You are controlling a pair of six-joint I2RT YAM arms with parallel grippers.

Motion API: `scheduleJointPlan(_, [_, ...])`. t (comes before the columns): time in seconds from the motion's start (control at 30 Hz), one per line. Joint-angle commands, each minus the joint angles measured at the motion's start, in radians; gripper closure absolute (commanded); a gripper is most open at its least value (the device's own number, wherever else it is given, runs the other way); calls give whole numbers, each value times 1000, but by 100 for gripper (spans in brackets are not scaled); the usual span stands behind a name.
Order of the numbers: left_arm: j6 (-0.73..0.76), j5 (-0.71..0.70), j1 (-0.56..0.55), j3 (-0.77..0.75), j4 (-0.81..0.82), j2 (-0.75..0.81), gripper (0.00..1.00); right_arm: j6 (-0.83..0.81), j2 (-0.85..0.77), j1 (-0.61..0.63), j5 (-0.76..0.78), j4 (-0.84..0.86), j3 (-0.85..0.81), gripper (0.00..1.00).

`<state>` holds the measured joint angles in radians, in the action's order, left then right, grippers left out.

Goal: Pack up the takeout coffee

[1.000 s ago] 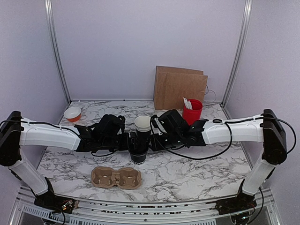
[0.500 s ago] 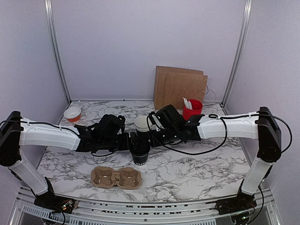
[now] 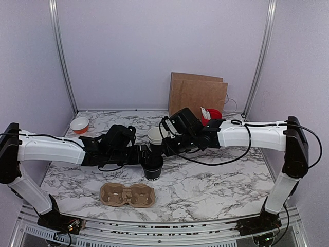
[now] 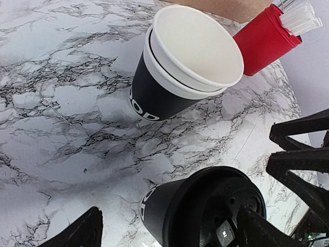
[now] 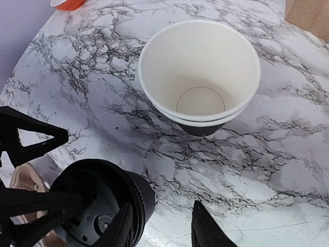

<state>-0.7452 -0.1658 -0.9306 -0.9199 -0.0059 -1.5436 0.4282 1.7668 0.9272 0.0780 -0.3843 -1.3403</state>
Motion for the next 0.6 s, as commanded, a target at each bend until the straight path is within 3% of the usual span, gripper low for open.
scheduleJointPlan(0.0, [29, 10, -10, 1, -12, 44, 9, 6, -105, -4, 23, -20, 40, 62])
scheduleJointPlan(0.57, [9, 21, -14, 6, -15, -25, 9, 58, -181, 54, 2, 28, 156, 62])
